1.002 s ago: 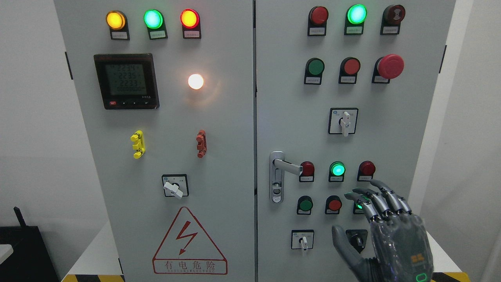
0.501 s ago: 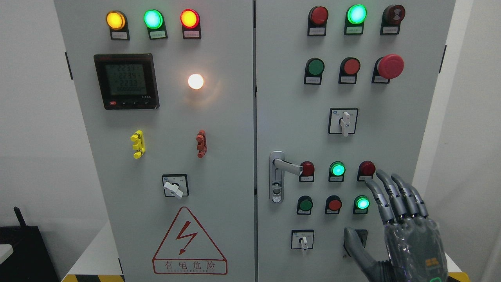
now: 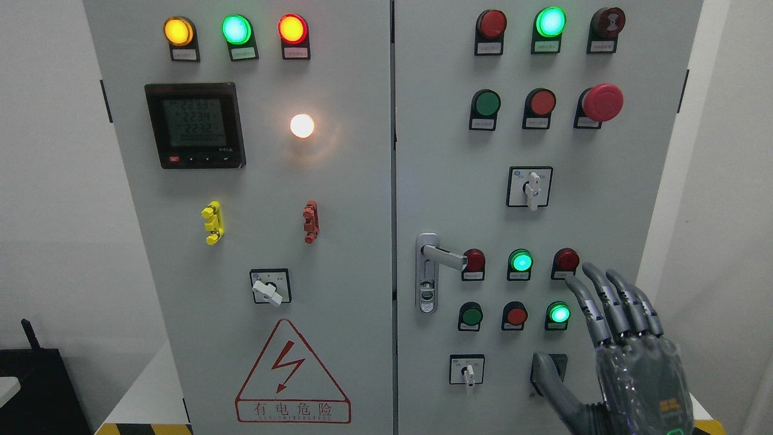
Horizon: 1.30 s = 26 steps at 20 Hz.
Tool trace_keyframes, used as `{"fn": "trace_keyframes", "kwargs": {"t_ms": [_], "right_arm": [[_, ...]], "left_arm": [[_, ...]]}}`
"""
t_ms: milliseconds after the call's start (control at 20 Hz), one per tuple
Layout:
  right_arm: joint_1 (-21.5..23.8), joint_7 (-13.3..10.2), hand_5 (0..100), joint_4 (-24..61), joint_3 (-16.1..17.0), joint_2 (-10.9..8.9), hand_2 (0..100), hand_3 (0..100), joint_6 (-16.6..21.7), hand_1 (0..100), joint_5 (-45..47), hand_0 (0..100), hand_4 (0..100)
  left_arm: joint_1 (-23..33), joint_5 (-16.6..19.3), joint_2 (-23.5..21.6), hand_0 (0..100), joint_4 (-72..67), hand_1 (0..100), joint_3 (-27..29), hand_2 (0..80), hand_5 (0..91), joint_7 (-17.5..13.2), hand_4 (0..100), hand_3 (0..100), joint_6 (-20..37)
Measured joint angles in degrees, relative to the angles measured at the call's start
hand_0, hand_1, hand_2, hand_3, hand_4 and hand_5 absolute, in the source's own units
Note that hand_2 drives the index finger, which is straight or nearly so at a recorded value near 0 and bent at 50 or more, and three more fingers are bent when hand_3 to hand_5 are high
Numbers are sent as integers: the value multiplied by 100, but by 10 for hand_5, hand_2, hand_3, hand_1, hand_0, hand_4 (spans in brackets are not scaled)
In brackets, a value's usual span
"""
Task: Release door handle
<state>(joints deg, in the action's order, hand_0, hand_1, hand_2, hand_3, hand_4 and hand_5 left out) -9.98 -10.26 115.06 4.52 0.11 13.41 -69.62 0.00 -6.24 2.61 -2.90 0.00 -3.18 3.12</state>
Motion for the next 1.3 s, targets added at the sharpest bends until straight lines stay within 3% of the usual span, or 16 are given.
{"fn": "trace_keyframes", "kwargs": {"t_ms": [1303], "right_arm": [[-173, 63, 0, -12, -180, -10, 0, 46, -28, 101, 5, 374, 0]], "left_arm": [[0, 0, -1, 120, 0, 389, 0, 0, 0, 0, 0, 0, 0]]}}
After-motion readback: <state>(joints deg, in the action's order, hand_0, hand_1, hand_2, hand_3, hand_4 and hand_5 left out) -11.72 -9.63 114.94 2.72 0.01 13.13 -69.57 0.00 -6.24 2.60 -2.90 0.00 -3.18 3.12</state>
